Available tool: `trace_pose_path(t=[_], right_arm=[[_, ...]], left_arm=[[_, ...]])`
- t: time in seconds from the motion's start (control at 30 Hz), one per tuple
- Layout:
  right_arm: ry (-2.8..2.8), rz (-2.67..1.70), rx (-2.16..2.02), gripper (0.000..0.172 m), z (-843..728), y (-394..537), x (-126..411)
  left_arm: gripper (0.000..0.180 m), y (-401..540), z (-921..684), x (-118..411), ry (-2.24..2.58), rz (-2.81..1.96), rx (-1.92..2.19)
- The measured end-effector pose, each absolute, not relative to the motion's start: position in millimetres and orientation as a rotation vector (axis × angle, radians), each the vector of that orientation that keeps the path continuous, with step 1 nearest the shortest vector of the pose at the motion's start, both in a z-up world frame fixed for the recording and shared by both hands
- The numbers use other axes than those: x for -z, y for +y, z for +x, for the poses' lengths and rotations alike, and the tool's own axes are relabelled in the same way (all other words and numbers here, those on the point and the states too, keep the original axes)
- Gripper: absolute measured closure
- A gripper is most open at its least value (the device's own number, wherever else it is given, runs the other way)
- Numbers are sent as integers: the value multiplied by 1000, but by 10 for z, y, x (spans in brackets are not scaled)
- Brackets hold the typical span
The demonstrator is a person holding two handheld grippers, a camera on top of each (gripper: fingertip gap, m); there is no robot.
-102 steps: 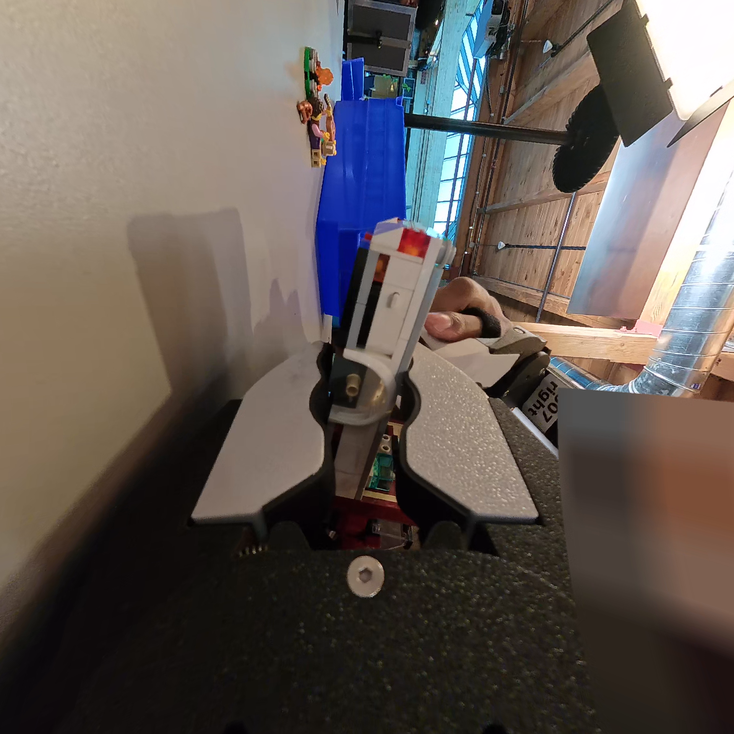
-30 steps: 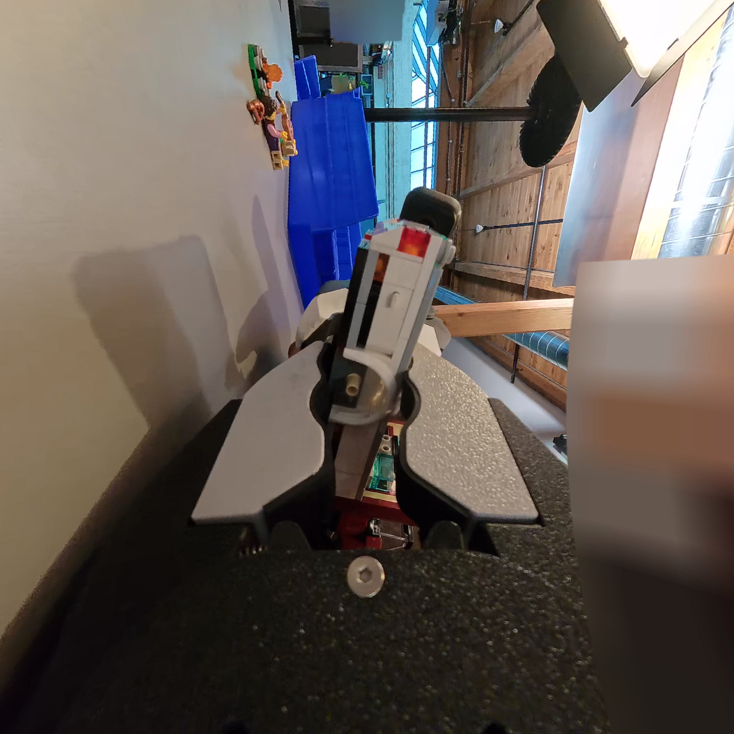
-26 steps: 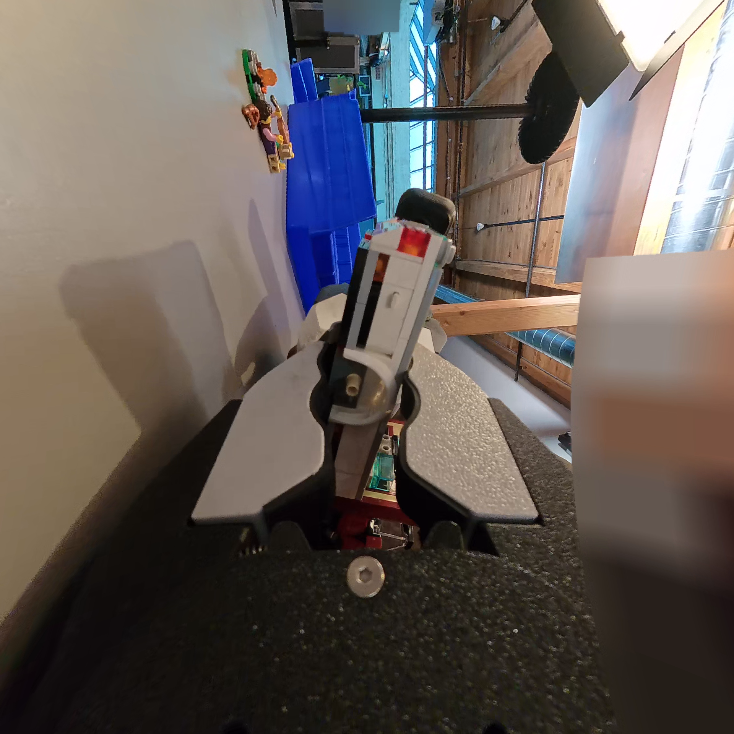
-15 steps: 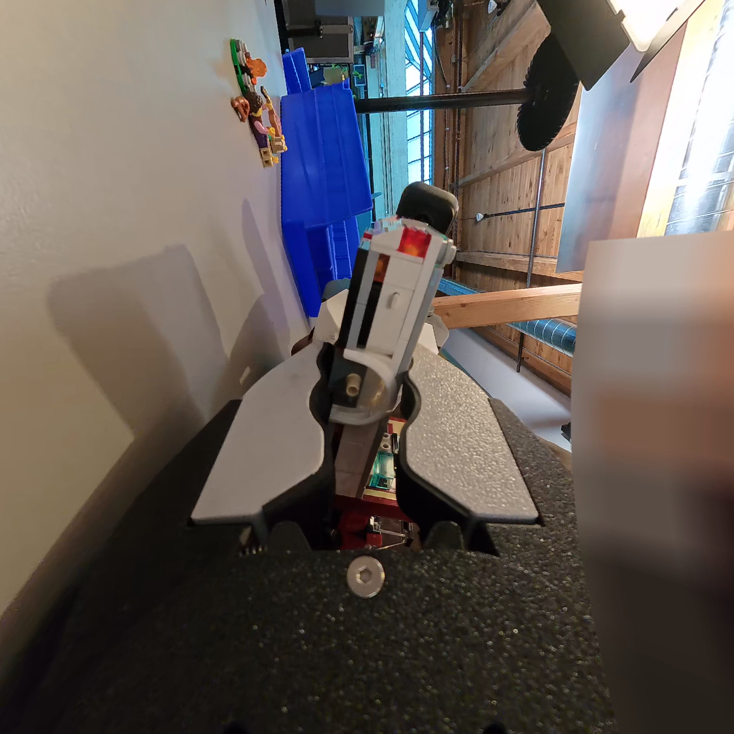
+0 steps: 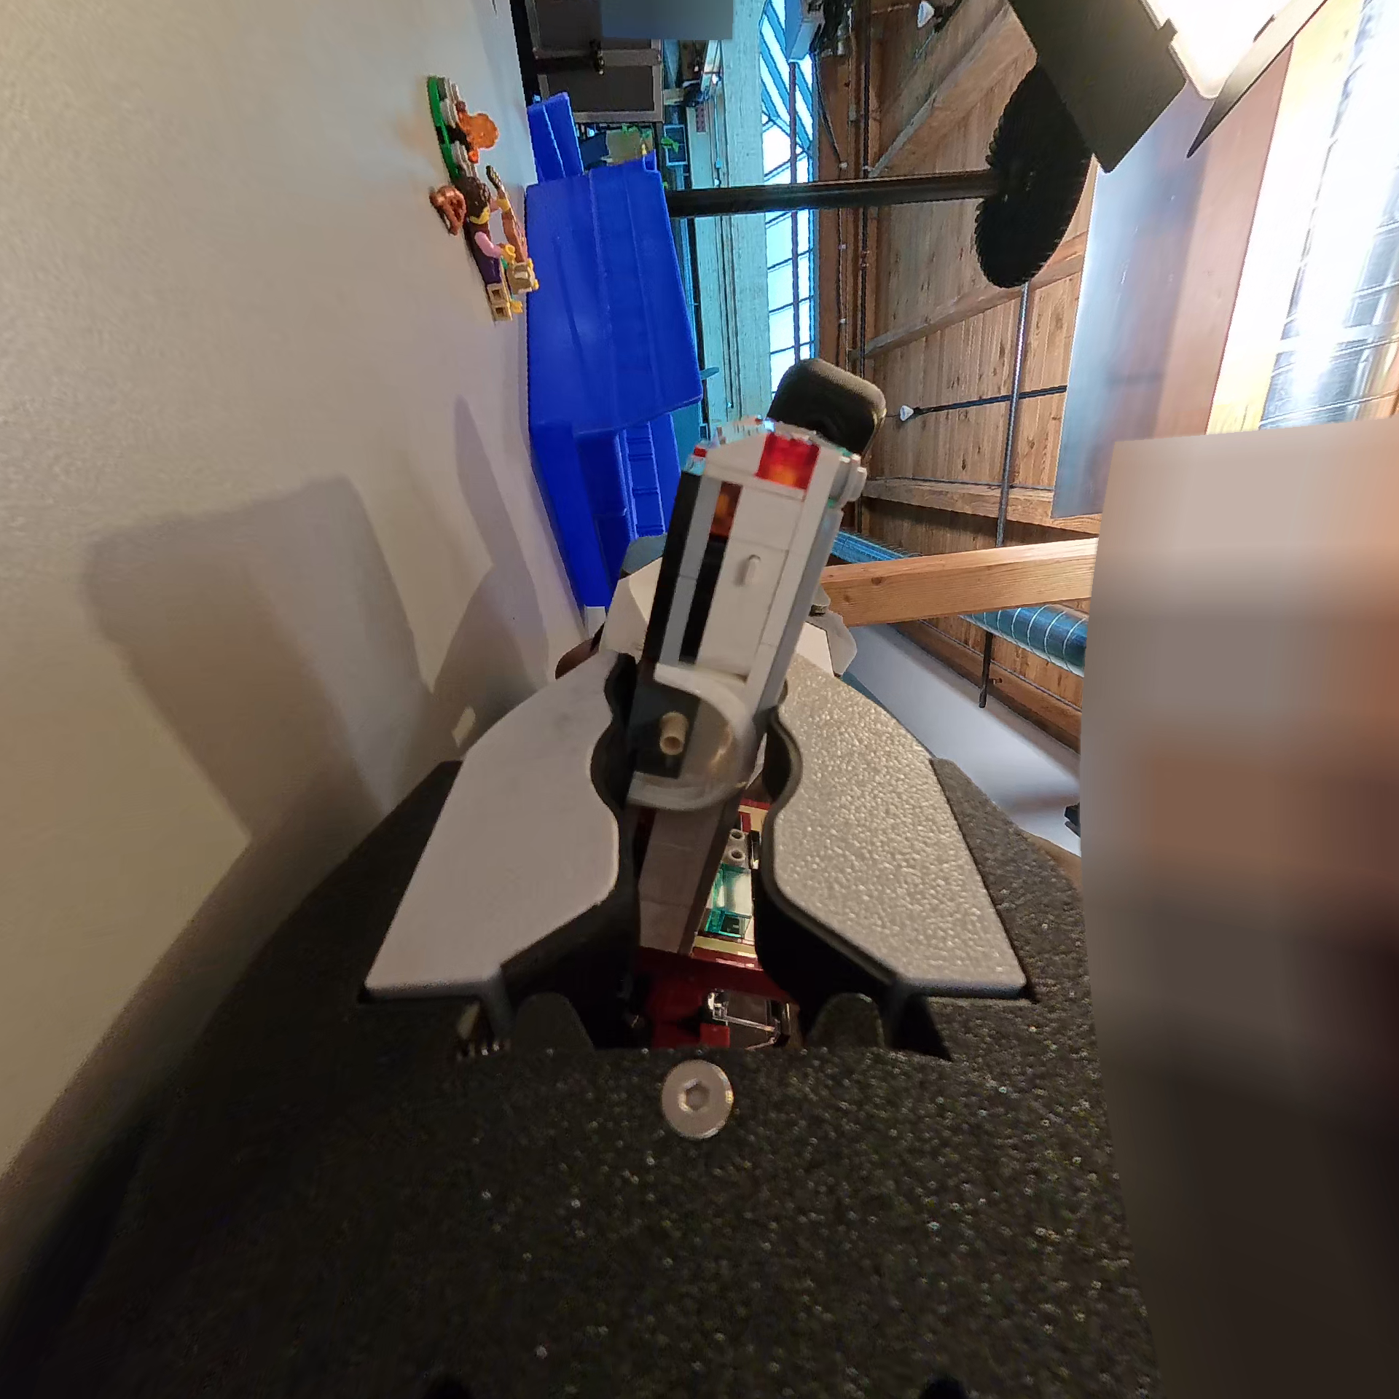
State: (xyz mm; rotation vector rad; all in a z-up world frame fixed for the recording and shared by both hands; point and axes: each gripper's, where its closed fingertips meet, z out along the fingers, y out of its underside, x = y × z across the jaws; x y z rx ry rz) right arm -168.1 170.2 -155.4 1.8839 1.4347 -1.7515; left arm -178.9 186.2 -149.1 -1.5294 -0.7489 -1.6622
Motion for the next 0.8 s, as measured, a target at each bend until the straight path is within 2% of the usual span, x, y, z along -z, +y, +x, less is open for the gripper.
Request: trace_pose_path(t=[0.8], right_arm=[[1399, 1909, 1765, 137, -1705, 1715, 1631]], left_arm=[[150, 1897, -1830, 1578, -819, -1535, 1652]])
